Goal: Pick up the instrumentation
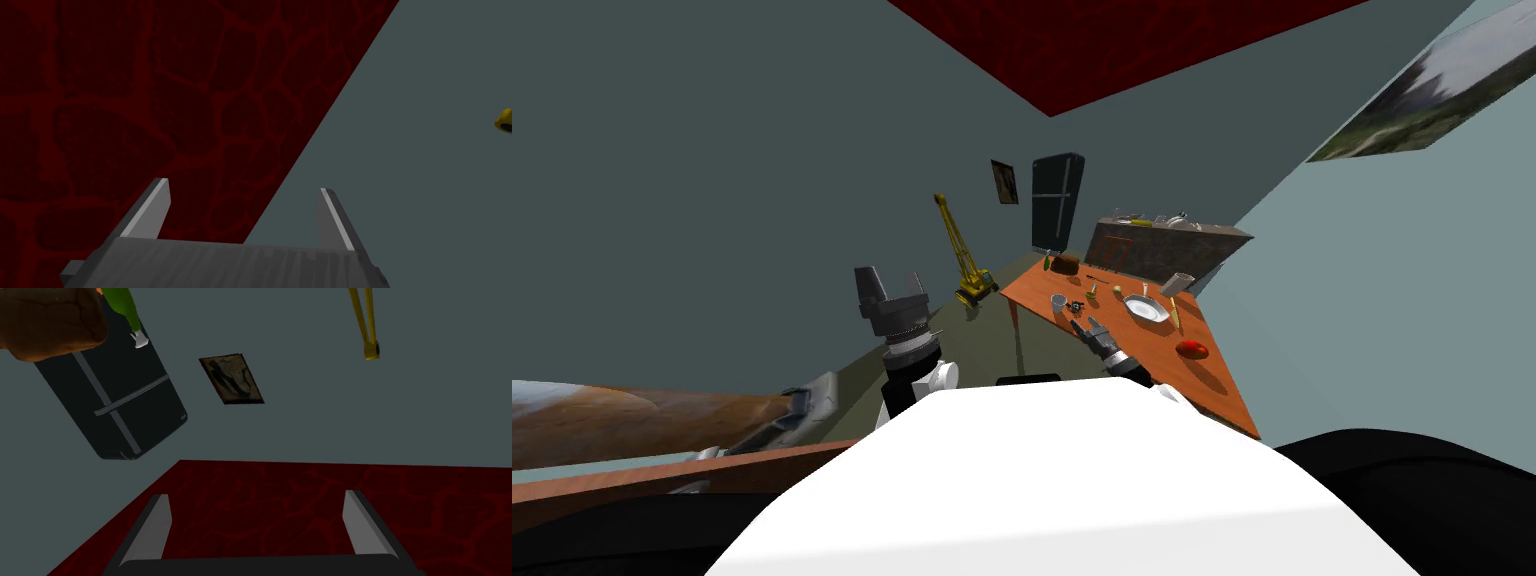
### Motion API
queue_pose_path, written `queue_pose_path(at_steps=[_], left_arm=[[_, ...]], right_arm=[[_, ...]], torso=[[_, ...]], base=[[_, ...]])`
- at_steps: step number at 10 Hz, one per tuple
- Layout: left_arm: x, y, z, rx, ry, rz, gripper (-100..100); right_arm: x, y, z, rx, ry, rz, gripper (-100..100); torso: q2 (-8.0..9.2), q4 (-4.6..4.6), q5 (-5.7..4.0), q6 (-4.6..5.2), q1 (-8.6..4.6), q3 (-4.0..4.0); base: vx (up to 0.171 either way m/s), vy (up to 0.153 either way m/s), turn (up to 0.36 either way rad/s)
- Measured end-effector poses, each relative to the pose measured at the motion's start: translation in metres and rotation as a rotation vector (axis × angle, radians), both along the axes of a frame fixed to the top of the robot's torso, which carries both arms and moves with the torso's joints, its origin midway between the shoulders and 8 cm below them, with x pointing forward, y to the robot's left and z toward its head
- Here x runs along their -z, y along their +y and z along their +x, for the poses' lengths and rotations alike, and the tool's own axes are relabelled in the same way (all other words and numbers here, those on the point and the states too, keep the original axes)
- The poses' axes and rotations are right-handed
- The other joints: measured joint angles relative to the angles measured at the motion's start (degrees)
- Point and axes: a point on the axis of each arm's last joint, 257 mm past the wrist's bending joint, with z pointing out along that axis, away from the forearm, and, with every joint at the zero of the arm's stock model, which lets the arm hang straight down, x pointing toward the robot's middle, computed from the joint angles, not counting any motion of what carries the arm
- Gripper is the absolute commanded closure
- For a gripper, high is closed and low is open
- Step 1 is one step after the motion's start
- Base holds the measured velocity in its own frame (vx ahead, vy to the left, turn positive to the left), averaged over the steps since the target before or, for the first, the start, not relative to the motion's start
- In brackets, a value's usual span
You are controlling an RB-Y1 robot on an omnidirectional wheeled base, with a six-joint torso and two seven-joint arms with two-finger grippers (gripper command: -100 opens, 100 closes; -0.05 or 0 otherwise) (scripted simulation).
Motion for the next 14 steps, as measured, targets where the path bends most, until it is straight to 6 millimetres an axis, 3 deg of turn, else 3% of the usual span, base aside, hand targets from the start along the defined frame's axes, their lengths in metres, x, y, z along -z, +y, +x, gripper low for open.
queue_pose_path(at_steps=[4,11,14], left_arm=[[0.0,0.0,0.0,0.0,0.0,0.0,0],[0.0,0.0,0.0,0.0,0.0,0.0,0],[0.0,0.0,0.0,0.0,0.0,0.0,0]], right_arm=[[0.053,-0.007,-0.023,-0.044,0.095,-0.209,-100],[0.119,-0.029,-0.063,-0.129,0.21,-0.505,-100],[0.152,-0.045,-0.091,-0.19,0.279,-0.66,-100]], torso=[[-0.03,-0.01,-0.01,0.03,-0.04,-0.02],[-0.04,0.0,-0.02,0.09,-0.09,-0.02],[-0.09,-0.01,-0.02,0.04,-0.15,-0.05]], base=[[0.008,0.012,0.247],[0.01,0.001,0.19],[0.019,-0.012,0.265]])
